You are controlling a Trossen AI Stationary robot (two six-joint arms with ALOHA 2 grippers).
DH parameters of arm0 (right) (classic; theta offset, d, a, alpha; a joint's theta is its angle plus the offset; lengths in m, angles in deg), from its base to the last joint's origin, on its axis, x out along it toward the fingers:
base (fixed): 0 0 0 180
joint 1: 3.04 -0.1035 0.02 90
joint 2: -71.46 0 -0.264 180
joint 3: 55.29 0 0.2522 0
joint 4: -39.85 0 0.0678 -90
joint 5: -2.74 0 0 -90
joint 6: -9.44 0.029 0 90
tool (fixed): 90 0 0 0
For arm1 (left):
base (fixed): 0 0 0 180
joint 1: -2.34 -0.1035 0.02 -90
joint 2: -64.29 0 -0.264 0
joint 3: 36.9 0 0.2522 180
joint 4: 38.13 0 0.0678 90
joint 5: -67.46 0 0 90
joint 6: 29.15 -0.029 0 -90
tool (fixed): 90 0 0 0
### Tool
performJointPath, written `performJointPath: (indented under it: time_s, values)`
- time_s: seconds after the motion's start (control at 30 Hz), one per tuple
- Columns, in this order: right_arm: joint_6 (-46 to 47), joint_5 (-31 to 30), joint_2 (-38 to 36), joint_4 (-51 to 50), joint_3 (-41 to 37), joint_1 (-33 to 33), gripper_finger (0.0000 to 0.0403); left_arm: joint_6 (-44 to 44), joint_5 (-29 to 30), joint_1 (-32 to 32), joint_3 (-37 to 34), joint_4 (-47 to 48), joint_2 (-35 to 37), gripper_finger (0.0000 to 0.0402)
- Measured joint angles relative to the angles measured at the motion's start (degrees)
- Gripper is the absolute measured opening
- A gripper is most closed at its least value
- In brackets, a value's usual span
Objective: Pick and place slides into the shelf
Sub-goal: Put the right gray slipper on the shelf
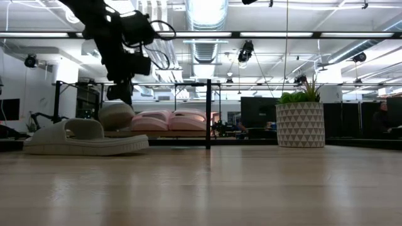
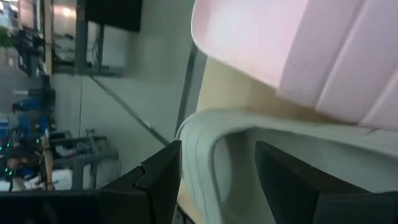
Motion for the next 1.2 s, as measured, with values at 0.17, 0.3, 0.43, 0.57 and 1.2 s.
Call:
performJointPath:
  time_s: [0.17, 0.3, 0.43, 0.57, 1.2]
  values:
    - [0.0, 0.0, 0.0, -1.3, 0.0, 0.0, 0.0097, -0.2, 1.0, -1.6, 1.2, 1.3, -2.2, 0.0187]
    - [0.2, 0.0, 0.0, -1.3, -0.2, 0.0, 0.0100, -1.6, 1.7, -2.8, 1.0, 1.2, -2.8, 0.0187]
    - [0.2, 0.0, 0.0, -1.2, -0.2, 0.0, 0.0098, -1.6, 1.7, -4.4, 0.9, 1.2, -3.5, 0.0187]
    - [0.1, 0.0, 0.0, -1.2, -0.2, 0.0, 0.0093, -2.9, 1.7, -5.6, 0.9, 0.7, -4.0, 0.0187]
    - [0.0, 0.0, 0.0, -1.2, -0.2, 0.0, 0.0081, -10.9, -2.3, -10.9, 0.8, 0.6, -3.9, 0.0024]
